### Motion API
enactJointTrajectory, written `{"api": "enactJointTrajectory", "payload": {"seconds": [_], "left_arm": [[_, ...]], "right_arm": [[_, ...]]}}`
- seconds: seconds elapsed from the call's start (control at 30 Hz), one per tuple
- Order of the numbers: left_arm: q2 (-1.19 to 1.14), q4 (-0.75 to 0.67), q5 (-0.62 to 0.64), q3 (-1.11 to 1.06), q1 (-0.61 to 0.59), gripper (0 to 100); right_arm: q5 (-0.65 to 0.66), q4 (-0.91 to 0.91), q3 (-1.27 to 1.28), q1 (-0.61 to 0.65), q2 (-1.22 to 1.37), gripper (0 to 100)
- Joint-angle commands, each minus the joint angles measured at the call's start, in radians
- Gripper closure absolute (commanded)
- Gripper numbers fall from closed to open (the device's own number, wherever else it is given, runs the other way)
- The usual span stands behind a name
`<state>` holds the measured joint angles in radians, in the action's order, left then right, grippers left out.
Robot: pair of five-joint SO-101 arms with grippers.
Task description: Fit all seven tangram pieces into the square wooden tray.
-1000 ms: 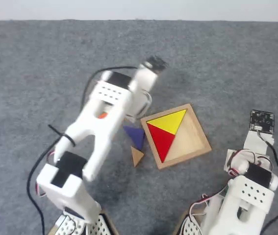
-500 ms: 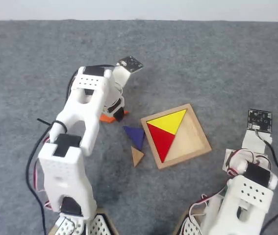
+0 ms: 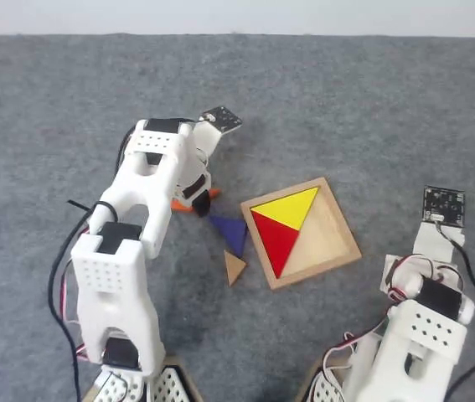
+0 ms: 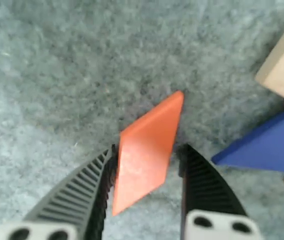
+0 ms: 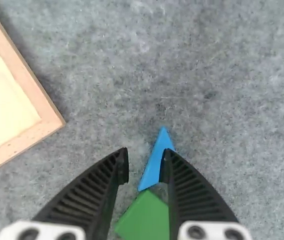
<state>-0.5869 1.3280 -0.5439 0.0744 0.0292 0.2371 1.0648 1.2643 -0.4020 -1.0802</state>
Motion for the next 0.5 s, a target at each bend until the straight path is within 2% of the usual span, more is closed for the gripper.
{"api": "enactJointTrajectory", "payload": {"seconds": [0.0,0.2,0.47], "left_arm": [[-0.015,0.04,-0.005,0.018,0.006,89],[-0.014,0.06,-0.003,0.013,0.006,99],[0.107,0.112,0.107,0.027,0.058,99]], "right_arm": [[0.011,0.007,-0.043,0.012,-0.013,88.3],[0.011,0.007,-0.043,0.012,-0.013,88.3],[0.011,0.007,-0.043,0.01,-0.015,88.3]]}}
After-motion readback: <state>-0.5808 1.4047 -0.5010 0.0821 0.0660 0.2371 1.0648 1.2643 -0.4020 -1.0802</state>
